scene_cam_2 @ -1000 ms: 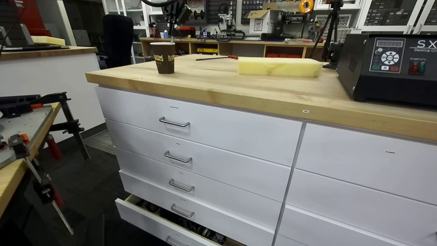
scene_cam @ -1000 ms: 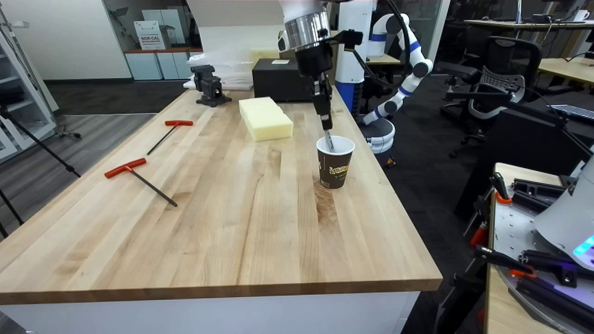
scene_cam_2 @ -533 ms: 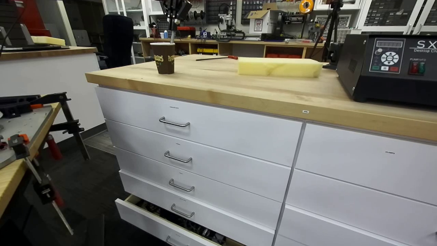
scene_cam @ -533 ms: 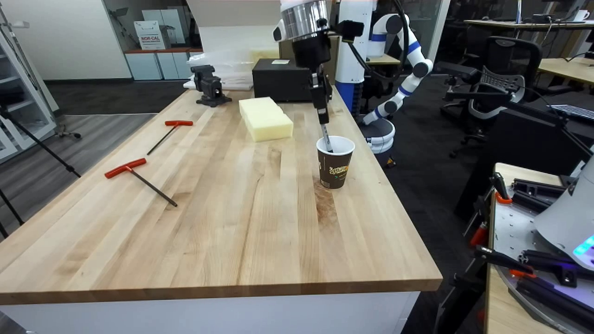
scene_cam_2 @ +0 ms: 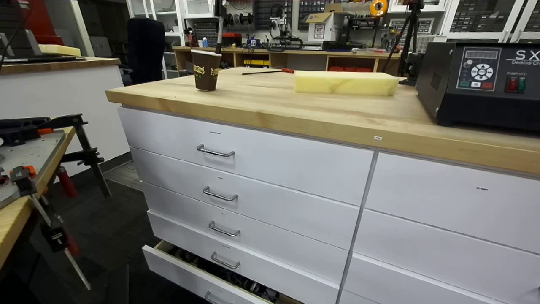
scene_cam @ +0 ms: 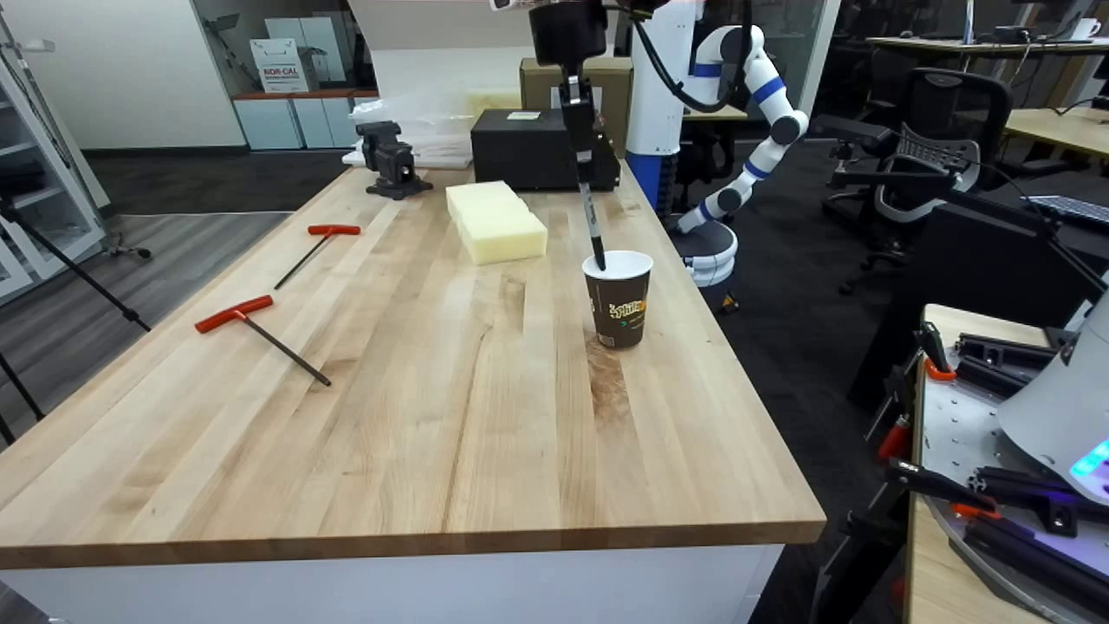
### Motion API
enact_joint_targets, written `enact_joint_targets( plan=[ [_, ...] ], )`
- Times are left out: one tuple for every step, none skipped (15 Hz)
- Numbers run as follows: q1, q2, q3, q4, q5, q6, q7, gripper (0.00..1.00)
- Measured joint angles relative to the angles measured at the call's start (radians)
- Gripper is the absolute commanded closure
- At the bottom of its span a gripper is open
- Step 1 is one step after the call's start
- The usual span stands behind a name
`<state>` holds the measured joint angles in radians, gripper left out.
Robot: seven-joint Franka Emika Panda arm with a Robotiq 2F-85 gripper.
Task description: Remove the marker from the cup and place it on the table
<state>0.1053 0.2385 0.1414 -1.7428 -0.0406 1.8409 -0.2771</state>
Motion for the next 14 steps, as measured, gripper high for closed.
enact_joint_targets(
  plan=[
    [-0.001, 0.000, -0.006, 0.008, -0.009, 0.003, 0.000, 0.97],
    [-0.004, 0.001, -0.012, 0.013, -0.015, 0.004, 0.000, 0.97],
    [-0.006, 0.003, -0.020, 0.016, -0.015, 0.004, 0.000, 0.97],
    [-0.011, 0.004, -0.026, 0.017, -0.015, 0.004, 0.000, 0.97],
    [-0.015, 0.005, -0.032, 0.017, -0.015, 0.004, 0.000, 0.97],
    [-0.019, 0.006, -0.035, 0.018, -0.015, 0.004, 0.000, 0.97],
    [-0.022, 0.006, -0.039, 0.018, -0.015, 0.004, 0.000, 0.97],
    [-0.023, 0.006, -0.041, 0.019, -0.015, 0.004, 0.000, 0.97],
    [-0.023, 0.006, -0.042, 0.020, -0.015, 0.004, 0.000, 0.97],
    [-0.023, 0.006, -0.043, 0.022, -0.015, 0.004, 0.000, 0.97],
    [-0.023, 0.006, -0.043, 0.024, -0.015, 0.004, 0.000, 0.97],
    [-0.023, 0.006, -0.043, 0.026, -0.015, 0.003, 0.000, 0.97],
    [-0.023, 0.006, -0.042, 0.029, -0.015, 0.002, 0.000, 0.97],
    [-0.022, 0.006, -0.041, 0.032, -0.014, 0.001, 0.000, 0.97]
  ],
)
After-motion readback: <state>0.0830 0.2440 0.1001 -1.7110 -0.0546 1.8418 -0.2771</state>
